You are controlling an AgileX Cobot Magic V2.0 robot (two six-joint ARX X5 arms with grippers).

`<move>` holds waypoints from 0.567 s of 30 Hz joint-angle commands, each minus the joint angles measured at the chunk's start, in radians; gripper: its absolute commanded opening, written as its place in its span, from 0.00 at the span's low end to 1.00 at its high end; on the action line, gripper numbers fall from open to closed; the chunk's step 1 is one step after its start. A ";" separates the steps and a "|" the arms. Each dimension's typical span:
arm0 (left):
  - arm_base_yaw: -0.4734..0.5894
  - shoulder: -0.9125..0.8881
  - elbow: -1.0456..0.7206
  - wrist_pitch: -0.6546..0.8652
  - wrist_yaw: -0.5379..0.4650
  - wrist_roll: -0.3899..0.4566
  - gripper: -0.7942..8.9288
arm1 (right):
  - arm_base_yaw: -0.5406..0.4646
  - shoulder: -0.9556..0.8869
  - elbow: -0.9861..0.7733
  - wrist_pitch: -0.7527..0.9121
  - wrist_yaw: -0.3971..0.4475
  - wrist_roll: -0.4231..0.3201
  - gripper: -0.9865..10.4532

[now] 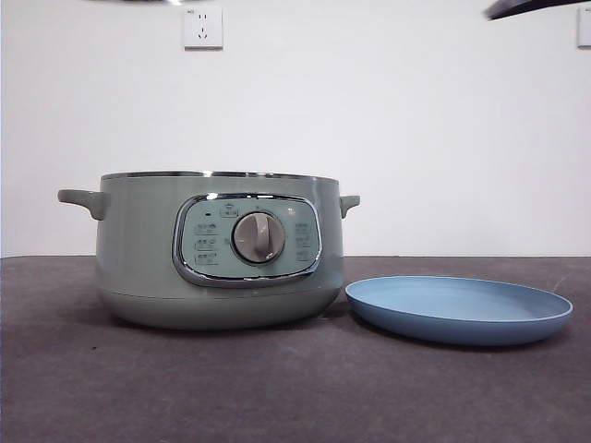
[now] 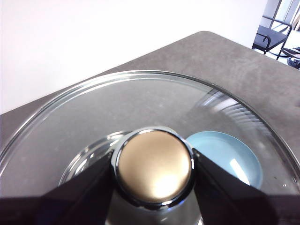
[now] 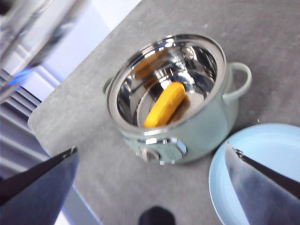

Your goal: Take the corn out from the steamer,put the corn on the plate,close the lid

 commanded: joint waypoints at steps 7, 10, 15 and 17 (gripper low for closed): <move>0.003 -0.212 0.017 -0.134 -0.021 -0.007 0.07 | 0.198 0.208 0.012 0.232 0.145 0.146 0.63; 0.003 -0.277 0.017 -0.203 -0.034 -0.007 0.07 | 0.257 0.312 0.068 0.241 0.207 0.149 0.63; 0.003 -0.365 0.017 -0.305 -0.073 -0.006 0.07 | 0.327 0.511 0.239 0.229 0.243 0.151 0.63; 0.003 -0.392 0.017 -0.336 -0.074 -0.006 0.07 | 0.356 0.594 0.329 0.195 0.295 0.151 0.63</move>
